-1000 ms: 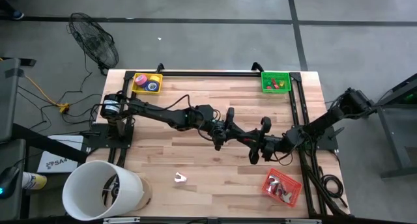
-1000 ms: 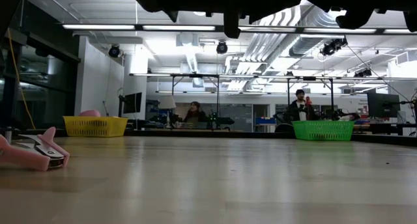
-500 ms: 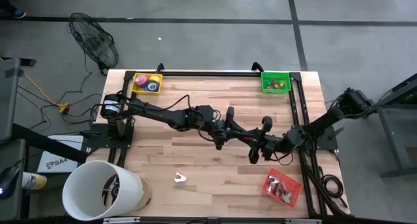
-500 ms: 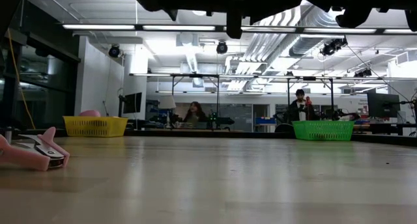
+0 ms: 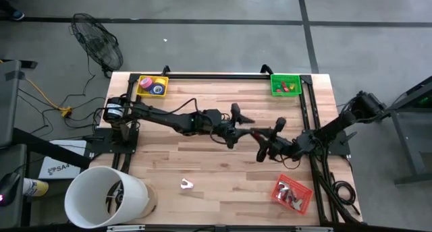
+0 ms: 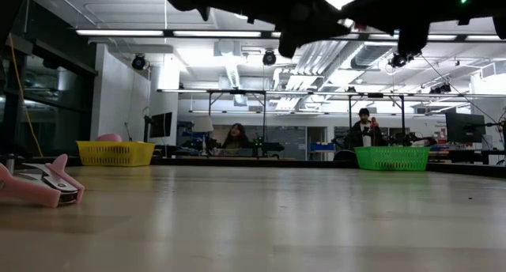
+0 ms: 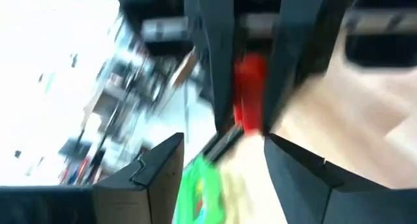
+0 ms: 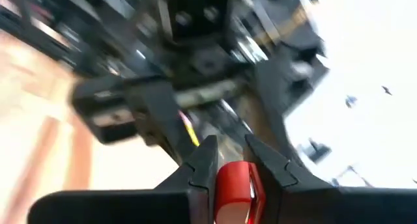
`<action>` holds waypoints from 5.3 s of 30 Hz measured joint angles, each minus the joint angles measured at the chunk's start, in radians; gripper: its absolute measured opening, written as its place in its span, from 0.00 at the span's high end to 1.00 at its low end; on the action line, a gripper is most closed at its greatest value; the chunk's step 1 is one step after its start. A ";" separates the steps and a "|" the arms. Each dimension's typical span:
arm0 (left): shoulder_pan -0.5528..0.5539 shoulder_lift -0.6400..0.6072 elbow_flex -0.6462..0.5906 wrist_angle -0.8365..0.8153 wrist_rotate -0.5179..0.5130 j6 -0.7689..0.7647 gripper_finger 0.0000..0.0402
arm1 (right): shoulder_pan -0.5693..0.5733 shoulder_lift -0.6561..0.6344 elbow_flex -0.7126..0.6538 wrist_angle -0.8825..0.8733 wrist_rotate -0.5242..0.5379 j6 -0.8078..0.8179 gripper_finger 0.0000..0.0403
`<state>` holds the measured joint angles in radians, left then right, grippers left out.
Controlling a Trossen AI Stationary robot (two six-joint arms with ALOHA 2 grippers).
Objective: Pick and place Stapler, Stapler remover, tape
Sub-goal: Put the red stapler into the green bin, then put the pink staple remover into the orange bin
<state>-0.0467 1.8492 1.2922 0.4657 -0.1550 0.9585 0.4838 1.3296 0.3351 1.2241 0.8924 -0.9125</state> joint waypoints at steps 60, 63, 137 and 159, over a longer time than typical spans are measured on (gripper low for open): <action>0.002 0.003 -0.003 -0.854 -0.264 -0.021 0.46 | -1.341 -0.001 0.002 -0.785 -0.387 1.180 0.88; 0.002 0.004 -0.003 -0.877 -0.277 -0.026 0.46 | -1.336 -0.002 0.006 -0.779 -0.387 1.182 0.85; -0.356 -0.106 -0.004 -1.270 0.246 -0.815 0.46 | -0.424 -0.467 0.011 -1.108 -0.432 1.175 0.58; -0.486 -0.002 -0.001 -1.168 0.176 -1.081 0.12 | -0.116 -0.329 0.010 -0.986 -0.167 1.284 0.58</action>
<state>-0.5323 1.8469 1.2914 -0.7022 0.0209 -0.1229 0.3675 1.0009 0.3454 0.2378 0.7254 0.3716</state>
